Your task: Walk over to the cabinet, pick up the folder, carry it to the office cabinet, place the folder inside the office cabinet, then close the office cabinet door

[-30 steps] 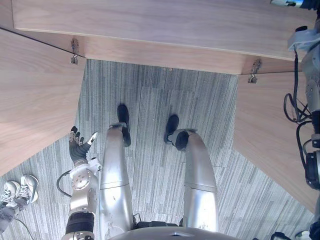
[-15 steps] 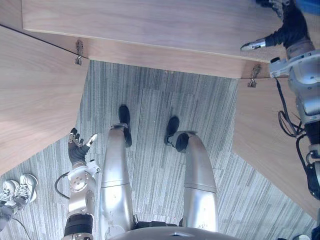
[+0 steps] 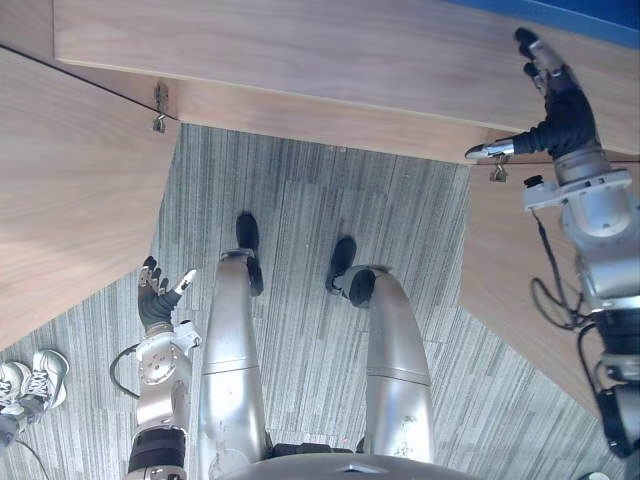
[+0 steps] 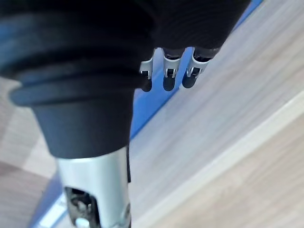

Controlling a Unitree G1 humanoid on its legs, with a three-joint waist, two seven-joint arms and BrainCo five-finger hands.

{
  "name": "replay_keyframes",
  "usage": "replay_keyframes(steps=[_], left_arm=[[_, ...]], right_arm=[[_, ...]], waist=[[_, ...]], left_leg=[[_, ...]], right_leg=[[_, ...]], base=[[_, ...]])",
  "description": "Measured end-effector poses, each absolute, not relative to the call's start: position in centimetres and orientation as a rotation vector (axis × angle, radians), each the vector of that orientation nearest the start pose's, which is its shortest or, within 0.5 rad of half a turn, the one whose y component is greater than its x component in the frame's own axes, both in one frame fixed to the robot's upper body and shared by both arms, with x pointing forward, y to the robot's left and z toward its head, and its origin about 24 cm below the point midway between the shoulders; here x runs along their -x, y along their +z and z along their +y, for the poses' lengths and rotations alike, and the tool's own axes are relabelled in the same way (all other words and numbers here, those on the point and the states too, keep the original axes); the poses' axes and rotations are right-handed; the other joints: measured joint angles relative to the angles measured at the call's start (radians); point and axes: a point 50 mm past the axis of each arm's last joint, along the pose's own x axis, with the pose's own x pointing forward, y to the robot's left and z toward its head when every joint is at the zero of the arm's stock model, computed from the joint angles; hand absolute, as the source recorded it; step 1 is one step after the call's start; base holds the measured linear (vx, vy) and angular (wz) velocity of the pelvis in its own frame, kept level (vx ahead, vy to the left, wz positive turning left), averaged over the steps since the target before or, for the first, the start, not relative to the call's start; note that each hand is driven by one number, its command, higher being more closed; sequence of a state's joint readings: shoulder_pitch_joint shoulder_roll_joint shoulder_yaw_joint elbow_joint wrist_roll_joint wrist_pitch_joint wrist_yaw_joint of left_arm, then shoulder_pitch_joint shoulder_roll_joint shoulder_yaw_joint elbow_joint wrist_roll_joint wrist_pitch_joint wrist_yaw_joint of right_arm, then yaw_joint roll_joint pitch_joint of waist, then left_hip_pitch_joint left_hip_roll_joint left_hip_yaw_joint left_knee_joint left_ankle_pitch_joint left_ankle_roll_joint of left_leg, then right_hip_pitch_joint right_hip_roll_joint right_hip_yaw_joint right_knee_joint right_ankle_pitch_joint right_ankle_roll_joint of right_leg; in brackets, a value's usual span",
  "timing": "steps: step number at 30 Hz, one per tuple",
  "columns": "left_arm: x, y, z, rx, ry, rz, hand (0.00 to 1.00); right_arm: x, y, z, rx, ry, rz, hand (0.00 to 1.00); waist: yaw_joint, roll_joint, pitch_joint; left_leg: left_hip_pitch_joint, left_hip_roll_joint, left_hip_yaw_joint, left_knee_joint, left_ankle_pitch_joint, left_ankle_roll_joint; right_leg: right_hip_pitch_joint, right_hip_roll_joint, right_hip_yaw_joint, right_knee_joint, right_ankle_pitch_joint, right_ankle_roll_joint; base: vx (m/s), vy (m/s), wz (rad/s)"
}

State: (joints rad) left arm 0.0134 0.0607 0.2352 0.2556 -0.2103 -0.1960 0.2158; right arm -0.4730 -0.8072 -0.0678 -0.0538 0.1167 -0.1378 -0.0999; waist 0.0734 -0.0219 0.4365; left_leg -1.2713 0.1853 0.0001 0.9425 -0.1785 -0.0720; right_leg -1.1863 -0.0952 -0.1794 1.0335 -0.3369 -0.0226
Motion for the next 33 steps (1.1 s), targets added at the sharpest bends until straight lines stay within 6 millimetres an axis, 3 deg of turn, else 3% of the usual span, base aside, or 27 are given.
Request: replay_keyframes(steps=[1, 6, 16, 23, 33], left_arm=[[-23.1, 0.1, 23.4, 0.145, 0.504, 0.054, 0.00], [-23.1, 0.3, 23.4, 0.124, 0.525, 0.049, 0.00], [-23.7, 0.8, 23.3, 0.114, 0.528, 0.027, 0.00], [-23.9, 1.1, 23.3, 0.116, 0.527, 0.015, 0.00], [-24.2, 1.4, 23.2, 0.136, 0.522, -0.007, 0.00]], right_arm=[[-28.6, 26.4, -24.6, 0.573, -0.154, -0.771, 1.00], [-28.4, 26.1, -23.6, 0.438, -0.321, -0.863, 1.00], [-29.9, 26.0, -22.8, 0.270, -0.456, -0.870, 1.00], [-31.1, 27.1, -22.8, 0.228, -0.470, -0.870, 1.00], [-33.5, 28.9, -23.5, 0.020, -0.436, -0.818, 1.00]], waist=[[0.000, -0.005, -0.003], [0.000, -0.007, -0.003], [0.009, -0.006, -0.002], [0.015, -0.004, 0.004], [0.030, 0.004, 0.038]], left_leg=[[0.004, 0.000, 0.004, -0.002, -0.001, 0.001], [0.006, 0.000, 0.005, -0.002, -0.001, 0.002], [0.010, -0.001, 0.012, -0.003, -0.001, 0.002], [0.003, -0.002, 0.013, -0.003, -0.001, 0.002], [-0.027, -0.013, 0.002, 0.000, 0.007, 0.002]], right_leg=[[0.001, 0.000, 0.004, -0.002, 0.001, 0.001], [0.001, 0.000, 0.006, 0.000, 0.001, 0.001], [-0.003, -0.001, 0.014, 0.008, 0.000, 0.001], [-0.012, -0.003, 0.016, 0.012, -0.002, 0.003], [-0.041, -0.012, 0.009, 0.033, -0.009, 0.000]], base=[[0.01, 0.033, -0.02], [0.00, 0.013, 0.00], [0.00, 0.000, 0.00], [0.00, 0.000, 0.00], [0.00, 0.006, 0.04]])
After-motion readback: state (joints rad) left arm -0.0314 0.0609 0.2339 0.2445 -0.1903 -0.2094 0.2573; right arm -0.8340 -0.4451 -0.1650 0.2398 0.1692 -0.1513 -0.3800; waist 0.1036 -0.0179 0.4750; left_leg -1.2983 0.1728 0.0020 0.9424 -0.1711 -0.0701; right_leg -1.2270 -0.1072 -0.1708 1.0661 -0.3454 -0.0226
